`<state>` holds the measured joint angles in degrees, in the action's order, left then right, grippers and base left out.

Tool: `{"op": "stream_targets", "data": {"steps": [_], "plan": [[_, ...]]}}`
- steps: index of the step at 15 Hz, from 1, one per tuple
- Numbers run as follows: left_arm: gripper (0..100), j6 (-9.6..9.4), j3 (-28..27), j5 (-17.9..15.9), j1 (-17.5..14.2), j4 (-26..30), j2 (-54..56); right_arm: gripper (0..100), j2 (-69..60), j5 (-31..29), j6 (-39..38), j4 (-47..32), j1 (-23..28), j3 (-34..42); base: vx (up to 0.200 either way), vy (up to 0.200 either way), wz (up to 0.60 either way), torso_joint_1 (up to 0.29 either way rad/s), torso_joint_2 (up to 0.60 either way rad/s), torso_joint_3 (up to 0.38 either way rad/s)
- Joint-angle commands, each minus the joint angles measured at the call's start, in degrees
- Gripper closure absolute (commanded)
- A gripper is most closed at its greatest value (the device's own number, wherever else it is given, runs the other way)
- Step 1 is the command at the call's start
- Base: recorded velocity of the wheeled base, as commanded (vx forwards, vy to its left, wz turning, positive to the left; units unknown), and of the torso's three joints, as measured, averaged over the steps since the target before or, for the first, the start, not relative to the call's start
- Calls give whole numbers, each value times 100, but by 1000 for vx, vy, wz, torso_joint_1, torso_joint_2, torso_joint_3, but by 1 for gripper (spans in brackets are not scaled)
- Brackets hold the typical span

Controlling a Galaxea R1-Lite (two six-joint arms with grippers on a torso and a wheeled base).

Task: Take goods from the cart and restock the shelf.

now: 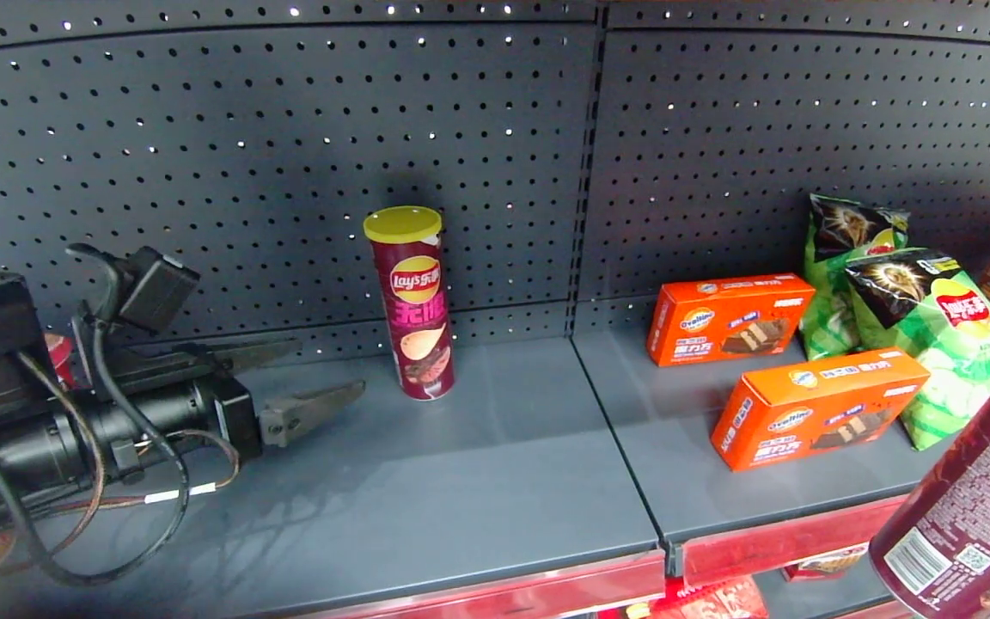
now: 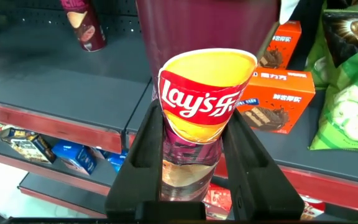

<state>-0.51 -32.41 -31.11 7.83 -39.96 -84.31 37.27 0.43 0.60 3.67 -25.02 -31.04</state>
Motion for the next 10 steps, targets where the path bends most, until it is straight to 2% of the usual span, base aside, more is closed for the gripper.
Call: {"op": "stream_targets", "data": {"steps": [1, 6, 8, 10], "plan": [[0, -28, -186, -299, -194, -196, -569, 100, 9, 1, 2, 2, -3, -8, 0, 0, 0, 0, 0, 0], [0, -415, -881, -440, -176, -346, -1386, 100, 9, 10, 2, 2, -12, 36, 0, 0, 0, 0, 0, 0], [0, -415, -1215, -616, -176, -750, -1852, 100, 17, 10, 2, 2, -21, 36, 0, 0, 0, 0, 0, 0], [0, -415, -1320, -739, -159, -1181, -2177, 100, 17, 10, 2, -7, -30, 36, 0, 0, 0, 0, 0, 0]]}}
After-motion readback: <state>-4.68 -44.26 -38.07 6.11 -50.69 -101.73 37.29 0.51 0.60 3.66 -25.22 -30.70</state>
